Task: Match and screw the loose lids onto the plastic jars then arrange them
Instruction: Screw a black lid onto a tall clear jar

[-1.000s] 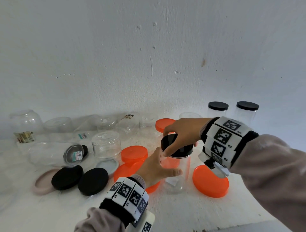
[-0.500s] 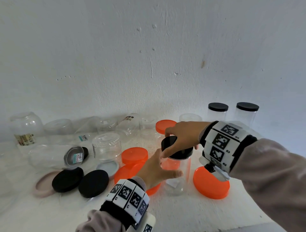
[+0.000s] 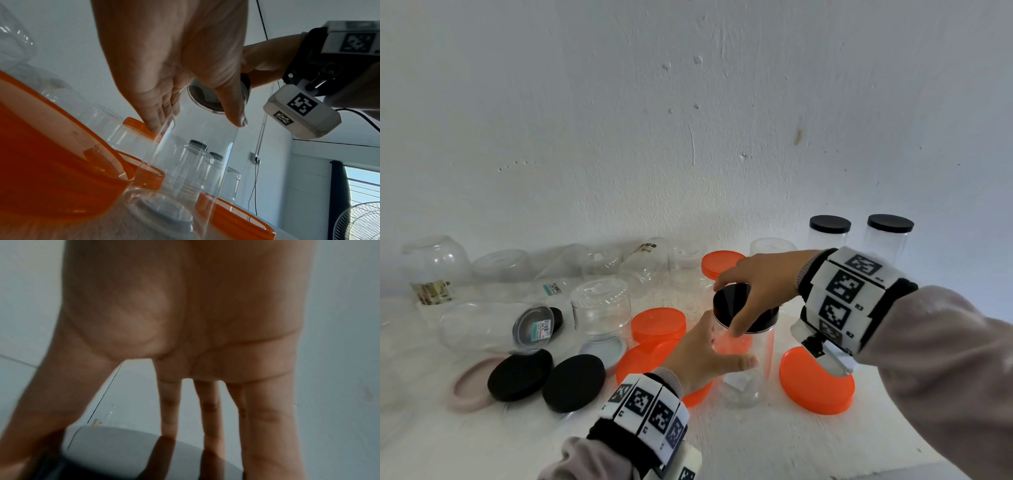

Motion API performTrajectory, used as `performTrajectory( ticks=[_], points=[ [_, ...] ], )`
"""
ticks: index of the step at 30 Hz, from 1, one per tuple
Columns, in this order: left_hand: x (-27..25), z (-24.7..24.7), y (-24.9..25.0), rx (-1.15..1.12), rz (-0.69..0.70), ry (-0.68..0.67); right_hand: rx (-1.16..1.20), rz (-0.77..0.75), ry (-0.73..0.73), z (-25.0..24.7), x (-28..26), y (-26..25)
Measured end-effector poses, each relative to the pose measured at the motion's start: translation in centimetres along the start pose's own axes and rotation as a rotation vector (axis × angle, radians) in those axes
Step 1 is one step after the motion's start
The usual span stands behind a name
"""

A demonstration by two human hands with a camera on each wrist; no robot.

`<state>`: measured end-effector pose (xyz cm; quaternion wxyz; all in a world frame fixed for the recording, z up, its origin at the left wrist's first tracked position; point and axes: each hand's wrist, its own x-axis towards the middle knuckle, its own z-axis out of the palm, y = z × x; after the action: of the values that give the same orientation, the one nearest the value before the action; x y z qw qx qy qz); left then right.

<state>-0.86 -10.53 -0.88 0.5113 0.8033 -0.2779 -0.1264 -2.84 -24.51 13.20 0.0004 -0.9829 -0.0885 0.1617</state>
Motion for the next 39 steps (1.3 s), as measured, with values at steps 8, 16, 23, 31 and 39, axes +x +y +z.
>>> performTrajectory(
  ticks=[8, 16, 23, 31, 39],
  points=[
    [0.0, 0.0, 0.0, 0.023, 0.004, 0.006, -0.046, 0.015, -0.059, 0.1, -0.1, -0.2],
    [-0.1, -0.1, 0.1, 0.008, 0.004, -0.003, -0.013, 0.003, 0.001, 0.3, 0.0, -0.1],
    [-0.1, -0.1, 0.2, 0.023, 0.001, 0.004, -0.019, 0.029, -0.015, 0.6, 0.1, -0.2],
    [0.1, 0.0, -0.2, 0.005, -0.007, 0.007, 0.003, -0.021, -0.001, 0.4, 0.0, -0.1],
    [0.0, 0.0, -0.1, 0.026, -0.019, 0.009, -0.009, 0.035, 0.007, 0.8, 0.3, -0.1]
  ],
)
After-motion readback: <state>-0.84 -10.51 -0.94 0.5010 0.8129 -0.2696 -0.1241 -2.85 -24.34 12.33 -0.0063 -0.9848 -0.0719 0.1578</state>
